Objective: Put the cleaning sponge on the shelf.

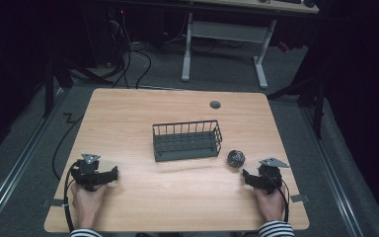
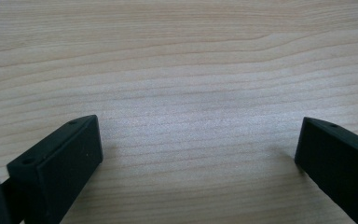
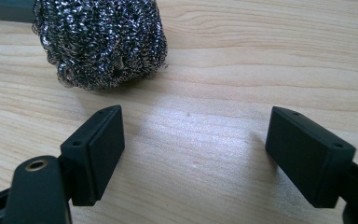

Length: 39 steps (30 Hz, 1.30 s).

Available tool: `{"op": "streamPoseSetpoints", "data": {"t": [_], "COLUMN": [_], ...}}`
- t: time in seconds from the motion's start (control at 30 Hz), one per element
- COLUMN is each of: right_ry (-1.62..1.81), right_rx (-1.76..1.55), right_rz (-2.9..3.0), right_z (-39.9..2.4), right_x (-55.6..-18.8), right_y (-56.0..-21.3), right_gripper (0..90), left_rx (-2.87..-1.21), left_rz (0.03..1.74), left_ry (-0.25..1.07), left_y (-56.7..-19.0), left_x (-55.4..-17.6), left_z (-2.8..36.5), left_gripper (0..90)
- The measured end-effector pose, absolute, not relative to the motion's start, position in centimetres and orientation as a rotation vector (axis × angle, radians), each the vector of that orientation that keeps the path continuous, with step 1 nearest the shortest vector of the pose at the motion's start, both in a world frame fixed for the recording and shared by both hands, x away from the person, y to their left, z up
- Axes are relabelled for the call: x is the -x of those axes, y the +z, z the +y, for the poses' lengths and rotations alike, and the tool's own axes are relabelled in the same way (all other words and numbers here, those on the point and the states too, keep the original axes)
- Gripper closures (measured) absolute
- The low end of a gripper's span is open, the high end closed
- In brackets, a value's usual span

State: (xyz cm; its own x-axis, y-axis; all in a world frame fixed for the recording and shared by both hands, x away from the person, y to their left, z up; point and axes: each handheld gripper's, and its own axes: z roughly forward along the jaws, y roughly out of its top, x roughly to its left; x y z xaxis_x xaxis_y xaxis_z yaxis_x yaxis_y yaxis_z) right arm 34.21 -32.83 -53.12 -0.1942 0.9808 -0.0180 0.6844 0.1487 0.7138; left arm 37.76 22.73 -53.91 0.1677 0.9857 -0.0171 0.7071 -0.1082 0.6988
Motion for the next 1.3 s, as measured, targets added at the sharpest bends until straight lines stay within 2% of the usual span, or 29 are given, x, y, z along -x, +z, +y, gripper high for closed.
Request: {"op": "streamPoseSetpoints", "data": {"t": [0.17, 0.2, 0.23, 0.27, 0.33, 0.37, 0.53, 0.93, 1.3], "right_ry": [0.802, 0.803, 0.806, 0.807, 0.807, 0.807, 0.808, 0.811, 0.812], "right_rx": [-1.582, -1.581, -1.581, -1.578, -1.577, -1.576, -1.575, -1.571, -1.565], "right_rz": [1.944, 1.946, 1.945, 1.945, 1.945, 1.945, 1.946, 1.950, 1.955], "right_z": [-32.8, -32.8, -32.8, -32.8, -32.8, -32.8, -32.8, -32.7, -32.7], "right_x": [-34.2, -34.1, -34.1, -34.1, -34.1, -34.1, -34.1, -34.1, -34.1], "right_y": [-53.1, -53.1, -53.1, -53.1, -53.1, -53.1, -53.1, -53.1, -53.1], "right_gripper": [21.3, 21.9, 22.2, 22.4, 22.6, 22.7, 23.0, 23.5, 23.5], "left_rx": [-1.884, -1.876, -1.865, -1.862, -1.855, -1.848, -1.838, -1.799, -1.830], "left_rz": [1.578, 1.561, 1.553, 1.551, 1.548, 1.527, 1.444, 1.255, 1.166], "left_ry": [0.631, 0.640, 0.645, 0.640, 0.626, 0.602, 0.570, 0.462, 0.386], "left_y": [-53.9, -53.8, -53.7, -53.7, -53.7, -53.6, -52.8, -49.2, -45.7], "left_x": [-37.8, -37.5, -37.4, -37.3, -37.3, -37.2, -37.0, -37.5, -39.3], "left_z": [22.6, 22.7, 22.8, 22.9, 22.9, 22.9, 22.4, 20.1, 17.0], "left_gripper": [2.2, 5.9, 14.5, 17.8, 17.9, 21.6, 26.3, 32.8, 31.8]}}
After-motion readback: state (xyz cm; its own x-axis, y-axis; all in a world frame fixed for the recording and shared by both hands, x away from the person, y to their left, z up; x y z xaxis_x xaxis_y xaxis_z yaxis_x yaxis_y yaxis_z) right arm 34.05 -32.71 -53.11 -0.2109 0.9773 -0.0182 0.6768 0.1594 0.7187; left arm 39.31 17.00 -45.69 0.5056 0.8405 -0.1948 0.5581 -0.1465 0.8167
